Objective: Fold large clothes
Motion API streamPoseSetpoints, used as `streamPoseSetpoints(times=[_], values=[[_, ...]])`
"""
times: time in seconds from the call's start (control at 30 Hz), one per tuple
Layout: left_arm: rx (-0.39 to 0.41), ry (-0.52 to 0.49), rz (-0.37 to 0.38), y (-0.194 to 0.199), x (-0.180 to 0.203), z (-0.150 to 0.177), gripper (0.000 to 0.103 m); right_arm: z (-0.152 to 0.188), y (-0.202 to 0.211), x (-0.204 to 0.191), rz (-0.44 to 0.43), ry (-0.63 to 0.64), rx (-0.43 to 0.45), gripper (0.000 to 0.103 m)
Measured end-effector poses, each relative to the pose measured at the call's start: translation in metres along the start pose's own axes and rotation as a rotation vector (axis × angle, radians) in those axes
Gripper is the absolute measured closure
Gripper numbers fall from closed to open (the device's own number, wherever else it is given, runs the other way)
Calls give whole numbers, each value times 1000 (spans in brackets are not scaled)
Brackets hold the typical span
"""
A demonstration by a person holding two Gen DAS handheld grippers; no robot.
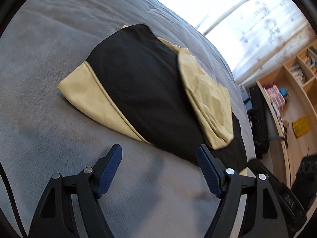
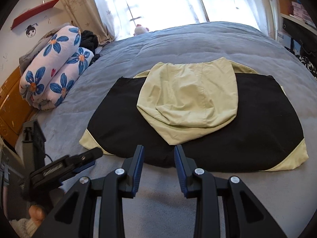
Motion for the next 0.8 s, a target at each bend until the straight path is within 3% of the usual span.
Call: streamPoseSetpoints(times=[0.13,0.37,0.5,0.6,0.63,0.73,0.8], values=[[-3,79,22,-21,-17,-2,27,0,-11,1,14,24,-9,71],[59,95,59,-48,-18,-29,24,-6,-42,12,21,-11,-32,71],[122,128,61,-65,-19,-55,24,-17,-63,20,10,-55,-52,71],[176,120,35,-72,-16,-72,26,-32,-81,26,50,-40,-46,71],[188,111,20,-73,-15,-78,29,-38,-87,26,73,-25,-38,72],[232,44,-19,-73,-4,-91,70,-56,-106,30,111,11,-9,80],[260,-55,-54,-70,11,-98,86,-61,-119,31,136,42,1,85]])
Point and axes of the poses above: each gripper's, at about its wrist camera, not at the fingertips, and y roughly against the way its jaws point, x to its right, z to its underside, the point moved 6 cm from there along -y, roughly the way its jaws point, and after that the axes turned 11 degrees about x, right-handed, at the moved point
